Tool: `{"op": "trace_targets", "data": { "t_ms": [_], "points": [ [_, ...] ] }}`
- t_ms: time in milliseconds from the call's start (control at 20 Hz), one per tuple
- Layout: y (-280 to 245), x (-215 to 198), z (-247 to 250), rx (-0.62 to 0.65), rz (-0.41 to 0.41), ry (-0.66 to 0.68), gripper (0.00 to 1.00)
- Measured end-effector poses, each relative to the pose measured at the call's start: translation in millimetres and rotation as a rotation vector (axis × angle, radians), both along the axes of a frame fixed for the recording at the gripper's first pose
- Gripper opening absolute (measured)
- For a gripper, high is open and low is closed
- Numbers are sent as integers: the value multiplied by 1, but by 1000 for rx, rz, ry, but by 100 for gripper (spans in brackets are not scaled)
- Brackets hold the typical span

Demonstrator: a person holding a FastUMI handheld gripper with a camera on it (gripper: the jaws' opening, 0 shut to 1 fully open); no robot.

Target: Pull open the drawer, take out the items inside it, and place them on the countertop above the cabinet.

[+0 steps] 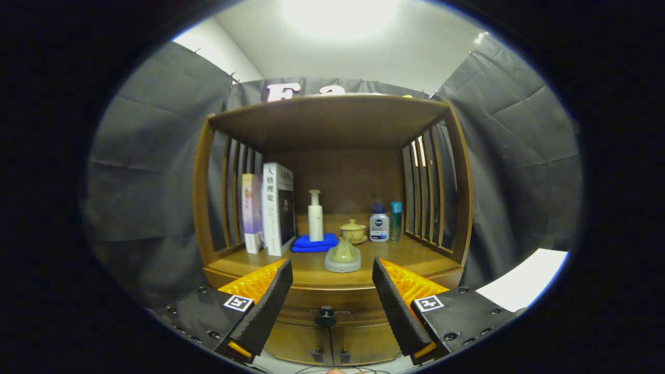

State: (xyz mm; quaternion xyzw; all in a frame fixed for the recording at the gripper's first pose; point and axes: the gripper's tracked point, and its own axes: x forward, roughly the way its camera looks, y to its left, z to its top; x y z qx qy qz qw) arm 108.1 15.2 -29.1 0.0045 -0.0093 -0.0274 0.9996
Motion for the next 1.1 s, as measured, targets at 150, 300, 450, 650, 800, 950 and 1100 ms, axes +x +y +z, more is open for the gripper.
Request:
{"op": "trace_targets", "data": {
  "t_ms": [150,300,450,650,800,950,1100],
  "points": [
    [5,-40,15,26,21,8,96],
    [5,-74,26,51,45,22,96],
    [-12,-104,40,47,11,-5,97],
    [-18,-125,52,59,11,-30,97],
    [-12,-136,57,60,44,-37,97],
    [-6,-144,59,46,71,-35,97],
    [-6,-149,64,29,74,-49,97]
  ]
}}
